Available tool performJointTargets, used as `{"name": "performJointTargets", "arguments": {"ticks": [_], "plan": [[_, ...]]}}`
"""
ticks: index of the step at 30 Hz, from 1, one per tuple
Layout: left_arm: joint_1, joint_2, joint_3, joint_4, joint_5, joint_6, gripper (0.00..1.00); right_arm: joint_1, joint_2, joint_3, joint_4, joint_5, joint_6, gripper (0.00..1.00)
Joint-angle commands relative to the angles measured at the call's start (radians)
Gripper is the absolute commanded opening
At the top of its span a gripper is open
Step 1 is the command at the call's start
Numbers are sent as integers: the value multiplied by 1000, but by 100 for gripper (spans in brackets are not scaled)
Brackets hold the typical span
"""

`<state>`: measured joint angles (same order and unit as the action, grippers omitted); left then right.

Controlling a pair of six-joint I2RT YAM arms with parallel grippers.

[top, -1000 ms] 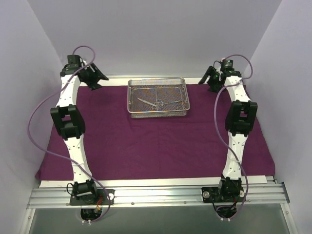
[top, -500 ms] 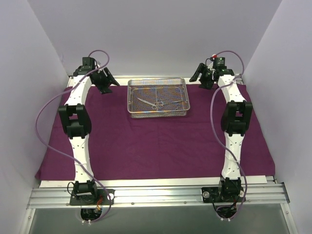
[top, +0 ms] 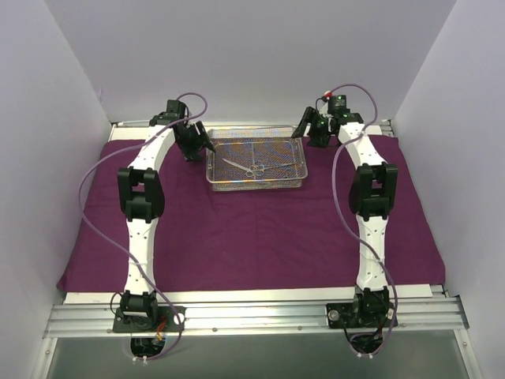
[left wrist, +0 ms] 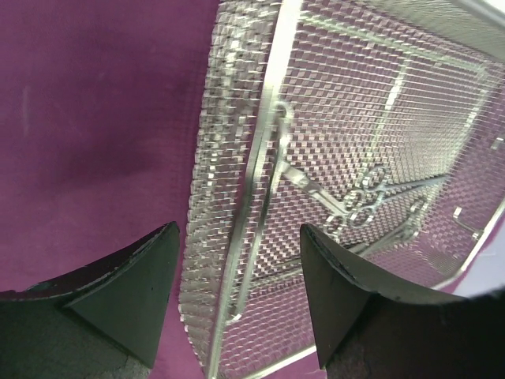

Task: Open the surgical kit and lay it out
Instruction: Pick up the container from the surgical kit.

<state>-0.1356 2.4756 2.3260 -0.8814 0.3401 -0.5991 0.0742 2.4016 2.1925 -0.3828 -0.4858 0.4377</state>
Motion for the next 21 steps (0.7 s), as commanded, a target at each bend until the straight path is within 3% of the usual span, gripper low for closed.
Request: {"name": "performJointTargets", "arguments": {"ticks": [1,12,18,21], "plan": [[7,6,58,-37,-59,-2,72,12,28,23,-45,-4,-30,68],[-16,40,70,-44,-50,4,70,24,73,21,-84,32,-45,59],[-16,57,76,-21,5,-5,56,41,94,53,-73,23,-21,50],[-18,63,82,-4,33,-16,43,45,102,64,-65,15,-8,44]]}}
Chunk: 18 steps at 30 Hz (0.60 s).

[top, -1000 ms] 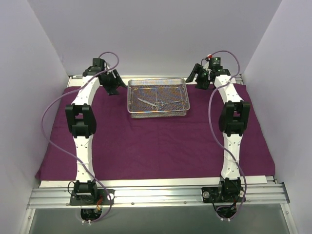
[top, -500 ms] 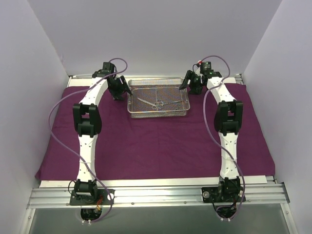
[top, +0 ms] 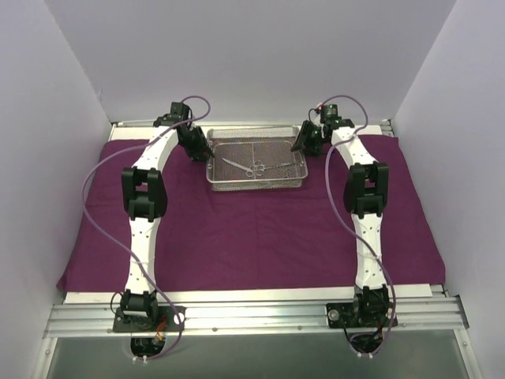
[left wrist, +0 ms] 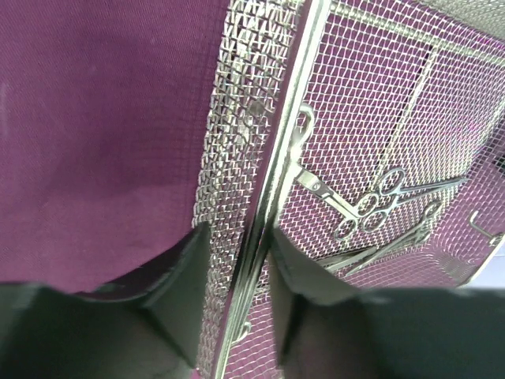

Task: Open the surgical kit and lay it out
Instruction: Pick up the container from the surgical kit.

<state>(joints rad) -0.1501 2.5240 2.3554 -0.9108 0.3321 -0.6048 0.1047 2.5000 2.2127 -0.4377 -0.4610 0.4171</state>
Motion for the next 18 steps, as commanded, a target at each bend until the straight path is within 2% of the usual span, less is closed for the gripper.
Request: {"name": "performJointTargets", "arguments": {"ticks": [1,2,4,5,6,8,9,10,15,18], "plan": [[-2,18,61,27,45,-12,39,16,5,44,-7,-8,20,43],[-2,21,64,33,51,-13,33,16,7,42,-6,-8,26,42],[-3,22,73,35,67,-13,26,18,13,48,-1,-13,37,36],[-3,21,77,39,73,-15,18,20,13,51,-1,-13,40,32],[-2,18,82,39,82,-18,13,23,11,56,7,-13,42,22],[-2,6,88,46,97,-23,4,27,-7,54,25,-1,51,13],[-2,-11,90,47,99,-26,2,33,-16,54,36,7,54,4],[-2,-22,90,50,107,-30,2,39,-32,59,54,16,57,1],[-5,-115,76,41,85,-58,2,52,-58,134,68,51,120,0],[-14,-223,44,3,42,-21,2,64,-81,168,74,45,149,0]]}}
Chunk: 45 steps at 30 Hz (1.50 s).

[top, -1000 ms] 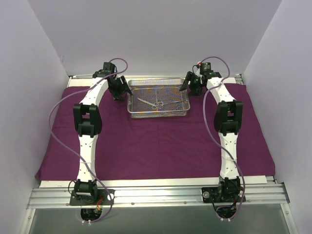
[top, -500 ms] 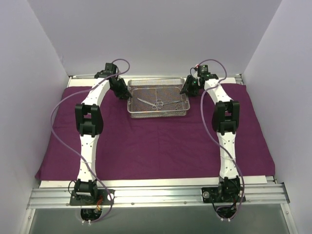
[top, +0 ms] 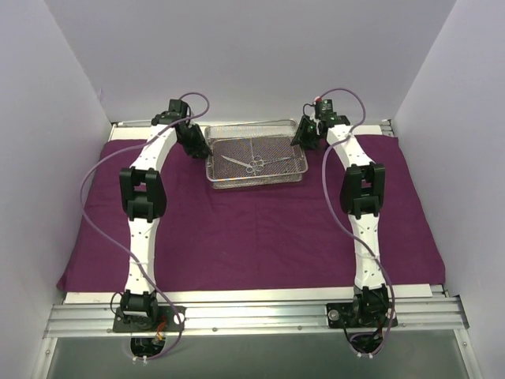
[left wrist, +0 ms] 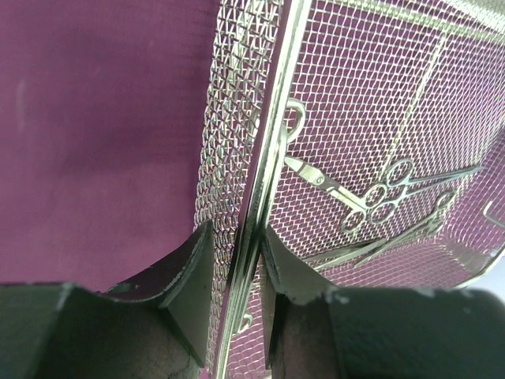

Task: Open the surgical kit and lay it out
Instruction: Pick up the container from the surgical kit, then place the container in the surgical kit.

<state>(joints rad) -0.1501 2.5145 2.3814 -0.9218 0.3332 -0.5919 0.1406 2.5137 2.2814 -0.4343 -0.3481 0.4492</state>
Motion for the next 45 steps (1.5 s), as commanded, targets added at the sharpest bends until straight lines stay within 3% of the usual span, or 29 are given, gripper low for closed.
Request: {"name": "performJointTargets", "arguments": {"ticks": [1,3,7,14,21,29,37,45], "plan": [[-19,-239,-31,8,29,-19,2,34,-111,96,74,-69,118,0],[-29,-322,-97,-11,-12,30,2,60,-128,82,63,-69,103,0],[-36,-529,-453,84,-22,64,2,105,-139,92,17,-63,30,0],[-68,-864,-877,104,-43,115,2,169,-181,84,2,-34,-69,0],[-69,-1097,-1155,60,-74,95,2,299,-193,76,52,-43,-79,0],[-69,-1149,-1269,3,-103,26,3,399,-86,154,69,-45,-41,0],[-65,-1178,-1361,-17,-103,-19,10,427,-56,156,82,-42,-9,0],[-36,-1229,-1419,-43,-71,-29,10,459,-39,148,71,-46,5,0]]}}
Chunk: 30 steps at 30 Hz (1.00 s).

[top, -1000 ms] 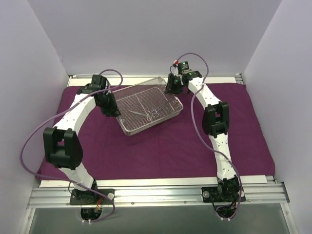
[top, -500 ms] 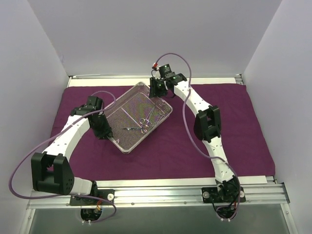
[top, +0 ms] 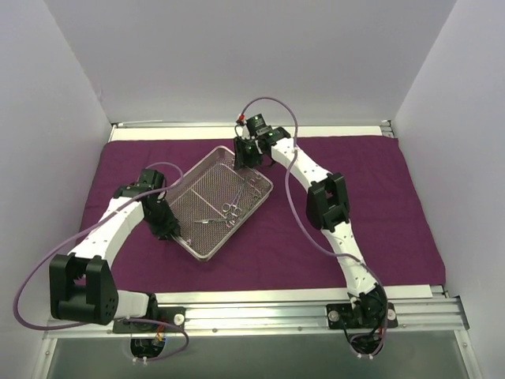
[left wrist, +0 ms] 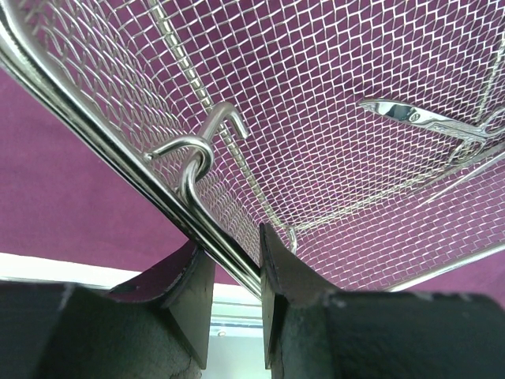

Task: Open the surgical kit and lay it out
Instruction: Place the container in the surgical kit.

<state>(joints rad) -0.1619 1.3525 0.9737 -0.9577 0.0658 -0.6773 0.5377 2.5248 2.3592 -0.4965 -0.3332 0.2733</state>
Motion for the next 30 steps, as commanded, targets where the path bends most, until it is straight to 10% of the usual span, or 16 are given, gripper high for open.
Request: {"name": "performJointTargets", "arguments": {"ticks": [1,11,14,22,30], "plan": [[-18,-72,-23,-1,197,56,12,71,-47,69,133,-63,181,0],[59,-67,-138,20,258,39,49,88,-38,31,139,-61,181,1],[68,-70,-139,7,252,39,59,85,-41,8,141,-53,162,21],[88,-144,52,-159,73,59,64,38,-72,46,142,-47,198,63],[42,-153,260,-89,-26,139,62,-131,-266,-78,52,42,256,67]]}}
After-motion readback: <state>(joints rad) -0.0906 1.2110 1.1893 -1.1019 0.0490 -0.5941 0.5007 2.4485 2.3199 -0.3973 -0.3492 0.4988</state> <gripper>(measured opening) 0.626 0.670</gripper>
